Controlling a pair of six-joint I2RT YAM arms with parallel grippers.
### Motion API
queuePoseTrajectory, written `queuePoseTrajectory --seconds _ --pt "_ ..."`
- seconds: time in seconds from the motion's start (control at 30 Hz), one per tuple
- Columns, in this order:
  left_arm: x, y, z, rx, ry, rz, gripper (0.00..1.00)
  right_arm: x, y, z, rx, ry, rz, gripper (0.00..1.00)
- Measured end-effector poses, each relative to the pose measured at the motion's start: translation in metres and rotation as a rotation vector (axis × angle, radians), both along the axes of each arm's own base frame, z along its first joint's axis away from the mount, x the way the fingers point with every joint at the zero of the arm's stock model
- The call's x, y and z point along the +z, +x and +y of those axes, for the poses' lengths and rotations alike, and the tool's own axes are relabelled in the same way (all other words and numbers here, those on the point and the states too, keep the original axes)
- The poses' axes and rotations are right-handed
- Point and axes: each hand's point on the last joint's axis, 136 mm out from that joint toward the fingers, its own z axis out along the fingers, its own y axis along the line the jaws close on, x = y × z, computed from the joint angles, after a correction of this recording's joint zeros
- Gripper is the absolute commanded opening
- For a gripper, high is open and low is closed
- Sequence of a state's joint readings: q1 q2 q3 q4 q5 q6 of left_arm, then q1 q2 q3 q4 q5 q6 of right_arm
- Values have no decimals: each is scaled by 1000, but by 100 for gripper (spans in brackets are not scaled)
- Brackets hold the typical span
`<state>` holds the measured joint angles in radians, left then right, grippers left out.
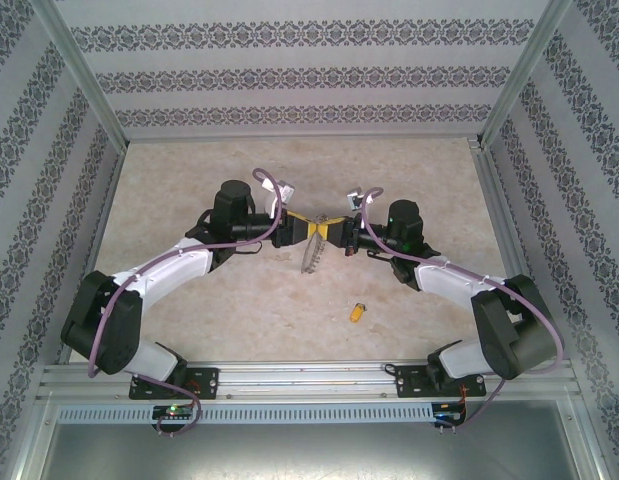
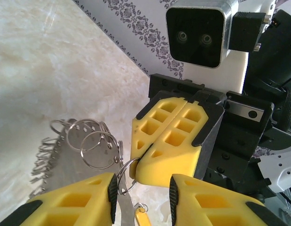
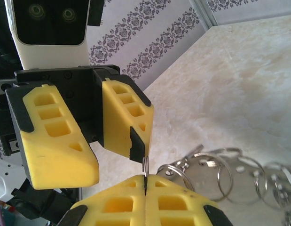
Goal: Put the keys on the keyring
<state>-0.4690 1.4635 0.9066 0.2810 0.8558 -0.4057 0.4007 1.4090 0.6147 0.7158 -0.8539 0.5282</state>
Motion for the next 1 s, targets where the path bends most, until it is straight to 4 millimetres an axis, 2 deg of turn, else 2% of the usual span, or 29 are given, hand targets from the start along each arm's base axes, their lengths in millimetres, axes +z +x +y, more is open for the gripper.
queuePoseTrajectory --seconds 0.2,0.63,1.0 --pt "2 2 -2 -1 -16 2 36 -1 0 0 0 0 2 0" --pt "-9 4 -3 5 -24 37 36 0 2 -2 -8 6 13 0" --pt "-13 7 -8 -2 -42 52 23 2 2 -2 -8 12 2 0"
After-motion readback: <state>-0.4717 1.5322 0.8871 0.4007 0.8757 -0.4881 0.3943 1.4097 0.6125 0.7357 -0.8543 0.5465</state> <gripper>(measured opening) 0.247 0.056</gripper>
